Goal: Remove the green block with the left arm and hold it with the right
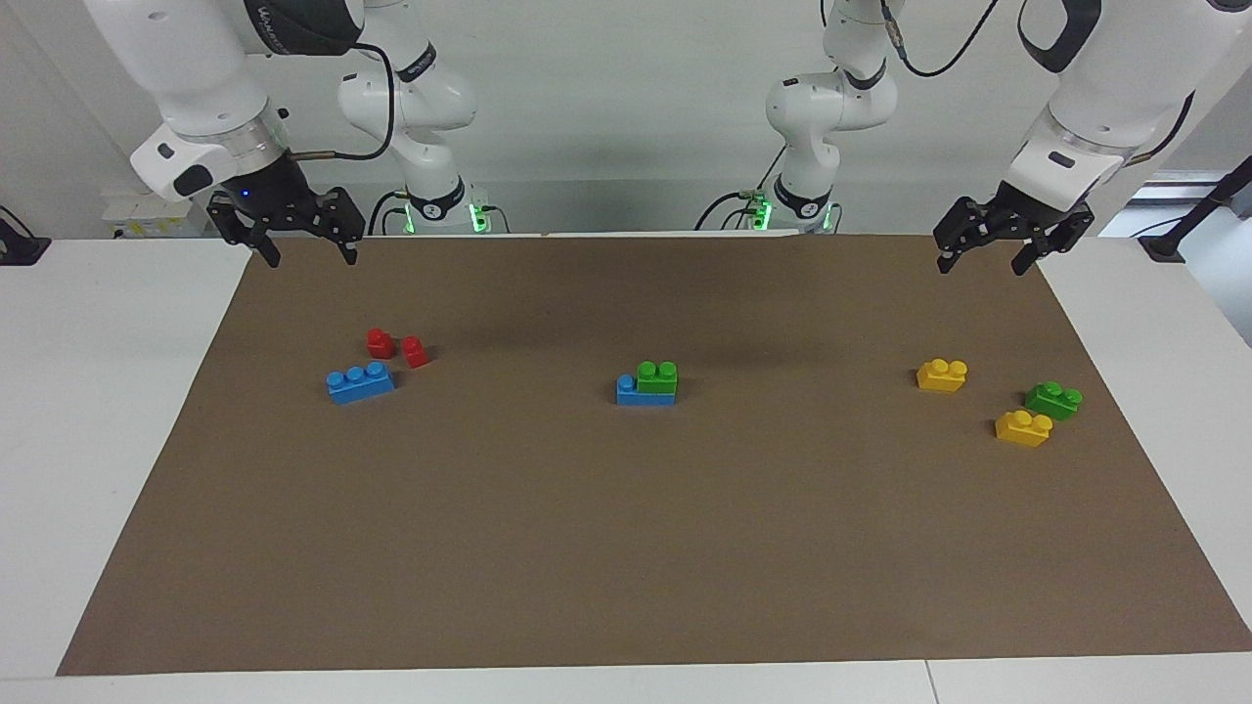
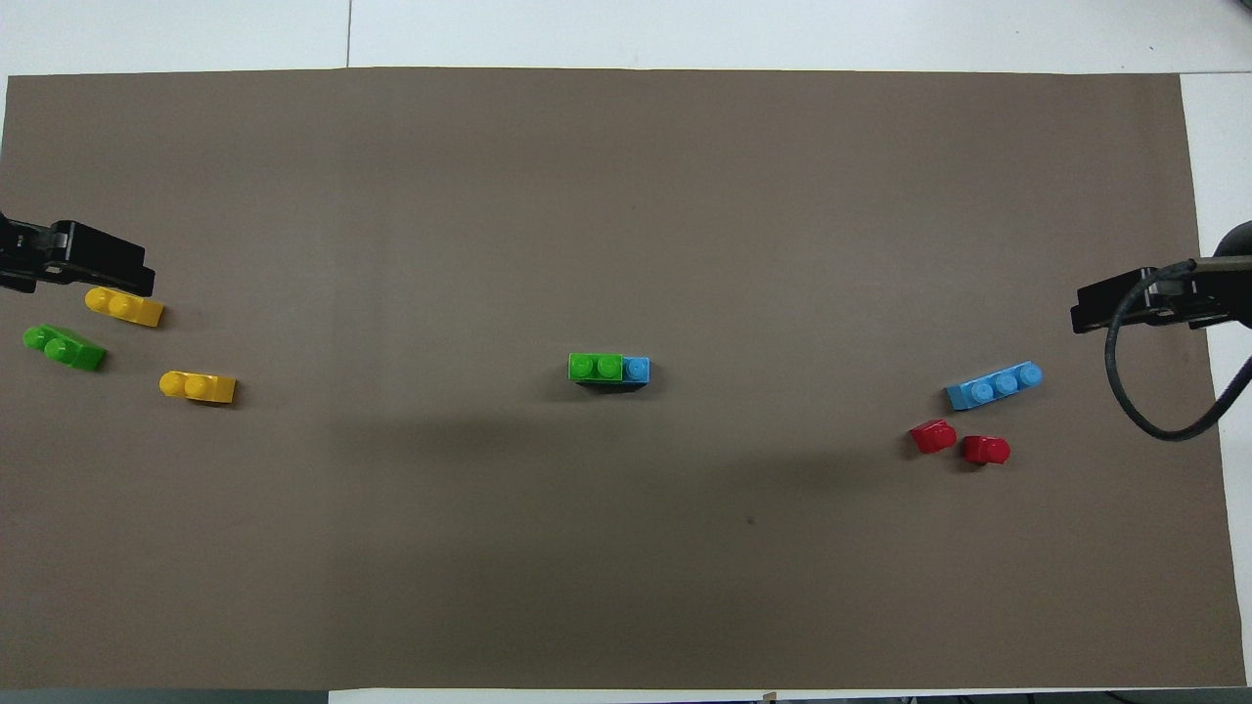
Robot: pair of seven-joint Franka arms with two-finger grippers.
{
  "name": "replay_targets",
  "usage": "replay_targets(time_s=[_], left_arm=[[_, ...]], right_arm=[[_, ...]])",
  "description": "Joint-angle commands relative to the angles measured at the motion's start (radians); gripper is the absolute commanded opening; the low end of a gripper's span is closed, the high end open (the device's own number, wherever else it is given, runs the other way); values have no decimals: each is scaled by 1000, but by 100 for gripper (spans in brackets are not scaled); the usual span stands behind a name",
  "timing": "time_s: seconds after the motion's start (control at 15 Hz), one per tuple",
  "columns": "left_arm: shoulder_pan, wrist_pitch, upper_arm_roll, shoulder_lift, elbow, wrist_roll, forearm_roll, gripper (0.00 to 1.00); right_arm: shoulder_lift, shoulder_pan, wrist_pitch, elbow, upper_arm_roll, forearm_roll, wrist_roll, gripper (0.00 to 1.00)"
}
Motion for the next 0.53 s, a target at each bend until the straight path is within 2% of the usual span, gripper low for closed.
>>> replay_targets(time_s=[0.0,0.47], left_arm=[[-2,9,2,-14,-7,10,-13,100],[-2,10,2,-14,-7,10,-13,100]], right_arm=[[-8,-17,-8,-8,11,-18,-16,100],[-6,-30,2,-8,11,-18,-19,100]])
